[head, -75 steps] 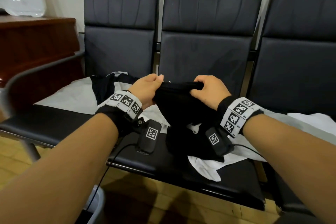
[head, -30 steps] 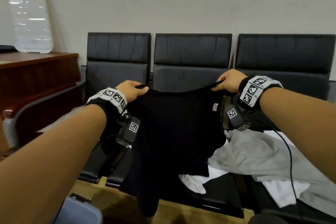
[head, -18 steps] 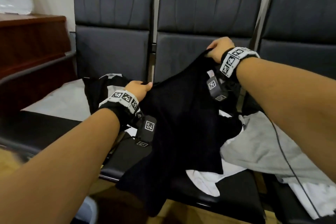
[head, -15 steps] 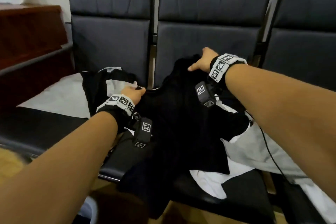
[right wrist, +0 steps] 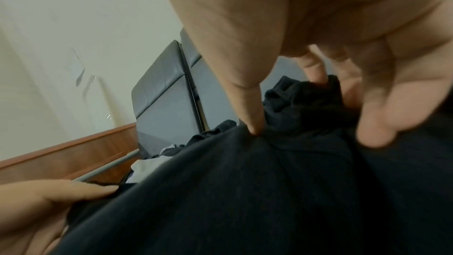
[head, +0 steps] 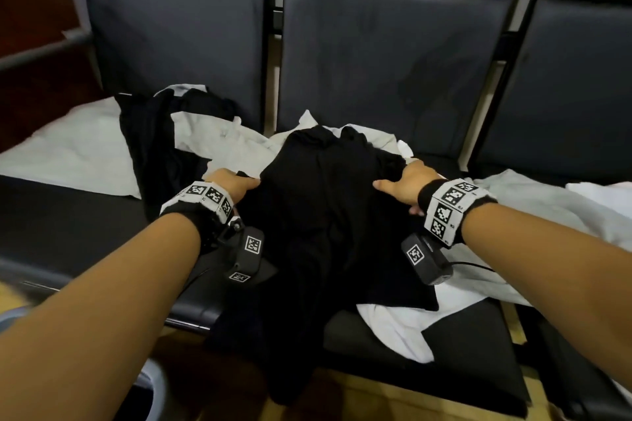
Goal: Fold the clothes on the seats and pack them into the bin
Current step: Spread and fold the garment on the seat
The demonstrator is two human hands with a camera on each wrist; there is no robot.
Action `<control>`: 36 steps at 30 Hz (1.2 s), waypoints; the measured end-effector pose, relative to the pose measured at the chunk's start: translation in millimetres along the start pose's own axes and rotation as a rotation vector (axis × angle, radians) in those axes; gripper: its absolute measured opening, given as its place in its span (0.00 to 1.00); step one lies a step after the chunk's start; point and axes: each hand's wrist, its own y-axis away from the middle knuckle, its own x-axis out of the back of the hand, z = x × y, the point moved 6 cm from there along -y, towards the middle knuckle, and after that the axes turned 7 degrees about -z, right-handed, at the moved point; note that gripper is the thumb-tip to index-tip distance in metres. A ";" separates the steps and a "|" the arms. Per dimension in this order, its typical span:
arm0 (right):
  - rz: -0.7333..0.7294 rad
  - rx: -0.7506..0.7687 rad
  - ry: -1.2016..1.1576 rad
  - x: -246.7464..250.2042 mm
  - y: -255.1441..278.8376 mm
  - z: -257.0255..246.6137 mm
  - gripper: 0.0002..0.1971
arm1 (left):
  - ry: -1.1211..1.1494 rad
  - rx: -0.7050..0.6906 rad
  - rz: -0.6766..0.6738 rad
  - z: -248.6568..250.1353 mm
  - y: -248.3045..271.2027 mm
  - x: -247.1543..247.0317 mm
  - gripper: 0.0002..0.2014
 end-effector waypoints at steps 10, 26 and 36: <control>-0.199 -0.044 -0.359 -30.1 22.8 10.1 0.11 | 0.108 -0.007 -0.016 18.2 44.3 1.6 0.18; -0.007 0.229 -1.299 36.5 56.5 23.3 0.09 | 0.379 -0.159 -0.023 70.1 110.5 31.0 0.08; -0.013 0.341 -1.426 100.0 82.6 27.4 0.06 | 0.420 -0.301 0.007 114.4 156.1 81.3 0.15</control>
